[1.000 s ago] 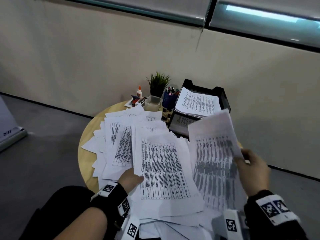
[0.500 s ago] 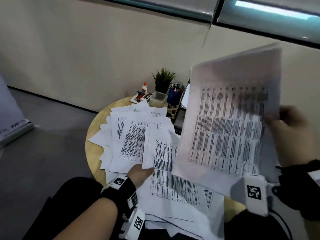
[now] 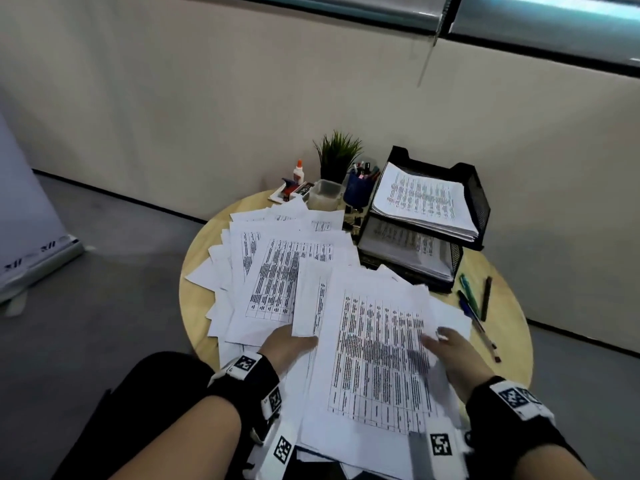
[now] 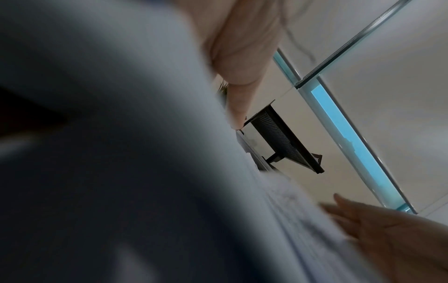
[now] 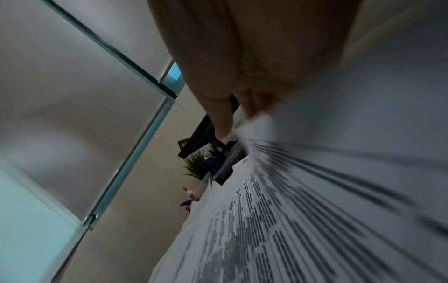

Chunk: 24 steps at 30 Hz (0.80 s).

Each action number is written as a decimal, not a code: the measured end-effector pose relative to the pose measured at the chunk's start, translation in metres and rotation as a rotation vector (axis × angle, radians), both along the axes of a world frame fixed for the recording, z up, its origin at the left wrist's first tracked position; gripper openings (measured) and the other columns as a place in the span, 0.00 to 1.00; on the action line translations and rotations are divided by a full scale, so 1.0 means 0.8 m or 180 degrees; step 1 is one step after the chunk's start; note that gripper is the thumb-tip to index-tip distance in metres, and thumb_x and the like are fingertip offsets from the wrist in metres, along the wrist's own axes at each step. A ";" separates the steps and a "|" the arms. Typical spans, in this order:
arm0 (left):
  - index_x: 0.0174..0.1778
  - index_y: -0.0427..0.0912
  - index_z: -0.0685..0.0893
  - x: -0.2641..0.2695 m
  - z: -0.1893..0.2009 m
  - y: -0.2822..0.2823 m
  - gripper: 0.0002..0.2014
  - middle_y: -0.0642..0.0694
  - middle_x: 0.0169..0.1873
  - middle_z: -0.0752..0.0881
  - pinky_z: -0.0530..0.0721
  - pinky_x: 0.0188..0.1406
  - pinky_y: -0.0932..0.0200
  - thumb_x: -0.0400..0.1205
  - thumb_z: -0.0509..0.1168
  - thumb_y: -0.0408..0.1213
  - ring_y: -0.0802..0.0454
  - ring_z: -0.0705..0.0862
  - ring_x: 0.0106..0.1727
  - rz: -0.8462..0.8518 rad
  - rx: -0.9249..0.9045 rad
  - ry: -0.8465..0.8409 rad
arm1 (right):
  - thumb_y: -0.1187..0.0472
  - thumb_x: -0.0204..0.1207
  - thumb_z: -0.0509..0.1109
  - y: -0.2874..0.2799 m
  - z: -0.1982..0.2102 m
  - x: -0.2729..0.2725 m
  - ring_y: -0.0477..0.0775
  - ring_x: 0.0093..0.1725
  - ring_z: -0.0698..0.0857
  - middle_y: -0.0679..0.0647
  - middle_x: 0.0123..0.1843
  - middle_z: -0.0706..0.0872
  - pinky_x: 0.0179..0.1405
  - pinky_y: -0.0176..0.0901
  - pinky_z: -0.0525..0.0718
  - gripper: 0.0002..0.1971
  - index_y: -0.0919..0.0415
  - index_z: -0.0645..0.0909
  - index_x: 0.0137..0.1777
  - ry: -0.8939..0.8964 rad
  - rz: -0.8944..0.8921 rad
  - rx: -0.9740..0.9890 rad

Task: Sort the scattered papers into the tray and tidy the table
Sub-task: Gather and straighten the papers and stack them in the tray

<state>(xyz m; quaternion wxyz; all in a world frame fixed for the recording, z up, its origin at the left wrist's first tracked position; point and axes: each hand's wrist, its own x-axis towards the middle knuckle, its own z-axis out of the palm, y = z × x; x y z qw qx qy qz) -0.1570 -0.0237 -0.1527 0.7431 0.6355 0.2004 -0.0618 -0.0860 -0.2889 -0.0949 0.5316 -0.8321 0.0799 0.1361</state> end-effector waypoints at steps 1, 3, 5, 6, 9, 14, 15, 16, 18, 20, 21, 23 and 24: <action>0.46 0.45 0.87 -0.002 0.002 0.000 0.13 0.43 0.52 0.90 0.78 0.68 0.50 0.66 0.71 0.37 0.46 0.86 0.58 -0.0036 -0.0035 -0.0011 | 0.56 0.74 0.75 -0.004 -0.011 0.000 0.65 0.73 0.73 0.66 0.76 0.72 0.73 0.56 0.71 0.35 0.69 0.65 0.77 0.0125 0.0015 -0.0240; 0.53 0.42 0.85 -0.002 0.006 -0.001 0.16 0.43 0.55 0.88 0.77 0.69 0.50 0.69 0.73 0.33 0.46 0.85 0.60 -0.0139 -0.0059 0.0005 | 0.56 0.71 0.78 -0.009 -0.027 -0.009 0.65 0.65 0.79 0.70 0.67 0.78 0.68 0.59 0.76 0.31 0.70 0.71 0.69 0.0220 -0.0008 -0.0440; 0.63 0.42 0.81 -0.003 0.006 -0.006 0.21 0.46 0.59 0.86 0.76 0.69 0.52 0.73 0.72 0.32 0.48 0.83 0.62 -0.0317 0.0173 -0.0008 | 0.60 0.71 0.77 -0.007 -0.027 -0.025 0.62 0.53 0.81 0.69 0.50 0.81 0.63 0.58 0.77 0.19 0.72 0.74 0.53 0.0138 0.0050 -0.0445; 0.67 0.43 0.78 -0.003 0.006 -0.010 0.25 0.47 0.61 0.85 0.75 0.70 0.52 0.73 0.72 0.34 0.49 0.82 0.64 -0.0407 0.0305 -0.0032 | 0.63 0.73 0.75 -0.005 -0.026 -0.032 0.65 0.53 0.81 0.71 0.50 0.81 0.62 0.57 0.75 0.16 0.73 0.75 0.53 0.0131 0.0126 -0.0441; 0.68 0.45 0.76 -0.006 0.010 -0.016 0.22 0.48 0.61 0.84 0.74 0.70 0.52 0.77 0.66 0.27 0.49 0.80 0.65 -0.0353 0.0569 -0.0121 | 0.69 0.76 0.72 -0.004 -0.021 -0.037 0.70 0.69 0.75 0.74 0.68 0.76 0.70 0.62 0.69 0.26 0.79 0.69 0.69 0.0168 -0.0040 0.0054; 0.70 0.37 0.74 -0.010 0.028 -0.013 0.21 0.42 0.62 0.84 0.82 0.58 0.62 0.81 0.61 0.21 0.49 0.84 0.59 -0.0265 0.0187 -0.0328 | 0.61 0.65 0.81 -0.016 -0.032 -0.026 0.66 0.60 0.84 0.66 0.62 0.84 0.67 0.63 0.78 0.37 0.67 0.70 0.73 0.0428 -0.0612 0.1048; 0.69 0.38 0.74 -0.012 0.031 -0.014 0.20 0.44 0.60 0.84 0.83 0.52 0.69 0.81 0.60 0.21 0.54 0.85 0.55 -0.0285 0.0127 -0.0400 | 0.62 0.64 0.81 -0.017 -0.031 -0.027 0.64 0.61 0.84 0.65 0.63 0.84 0.70 0.59 0.77 0.37 0.68 0.70 0.73 0.0511 -0.0605 0.1241; 0.68 0.41 0.74 -0.014 0.034 -0.015 0.20 0.46 0.59 0.84 0.83 0.46 0.74 0.81 0.61 0.21 0.60 0.84 0.53 -0.0325 0.0080 -0.0447 | 0.65 0.64 0.81 -0.018 -0.031 -0.026 0.62 0.61 0.84 0.65 0.62 0.85 0.71 0.57 0.75 0.34 0.70 0.72 0.70 0.0589 -0.0446 0.1362; 0.66 0.43 0.76 -0.014 0.035 -0.014 0.18 0.48 0.58 0.85 0.84 0.47 0.72 0.81 0.63 0.24 0.61 0.85 0.54 -0.0388 -0.0022 -0.0422 | 0.71 0.64 0.79 -0.016 -0.028 -0.028 0.63 0.60 0.86 0.66 0.59 0.88 0.72 0.59 0.74 0.27 0.72 0.78 0.64 0.0709 -0.0089 0.1385; 0.62 0.40 0.80 -0.009 0.033 -0.011 0.15 0.43 0.57 0.87 0.85 0.57 0.57 0.80 0.67 0.31 0.51 0.86 0.54 -0.0229 0.0160 -0.0299 | 0.75 0.70 0.73 -0.016 -0.026 -0.028 0.67 0.58 0.86 0.67 0.57 0.88 0.70 0.64 0.75 0.21 0.70 0.78 0.64 0.0665 -0.0024 0.1399; 0.60 0.39 0.81 -0.004 0.031 -0.005 0.14 0.42 0.54 0.87 0.83 0.57 0.56 0.78 0.68 0.34 0.49 0.86 0.51 -0.0063 0.0485 -0.0230 | 0.76 0.72 0.70 -0.017 -0.026 -0.027 0.67 0.58 0.85 0.68 0.57 0.87 0.70 0.62 0.75 0.20 0.71 0.77 0.65 0.0563 -0.0105 0.1378; 0.59 0.39 0.81 0.004 0.025 0.015 0.14 0.42 0.52 0.86 0.80 0.51 0.61 0.78 0.69 0.37 0.50 0.84 0.48 0.0347 0.1383 -0.0087 | 0.78 0.75 0.67 -0.022 -0.026 -0.024 0.65 0.56 0.83 0.65 0.54 0.86 0.69 0.54 0.74 0.18 0.70 0.75 0.65 0.0324 -0.0309 0.1336; 0.60 0.41 0.82 0.007 0.025 0.028 0.15 0.42 0.54 0.86 0.80 0.52 0.60 0.78 0.69 0.39 0.49 0.84 0.51 0.0587 0.1955 0.0044 | 0.79 0.76 0.65 -0.025 -0.027 -0.021 0.64 0.54 0.83 0.64 0.53 0.85 0.67 0.53 0.74 0.17 0.71 0.75 0.64 0.0262 -0.0345 0.1362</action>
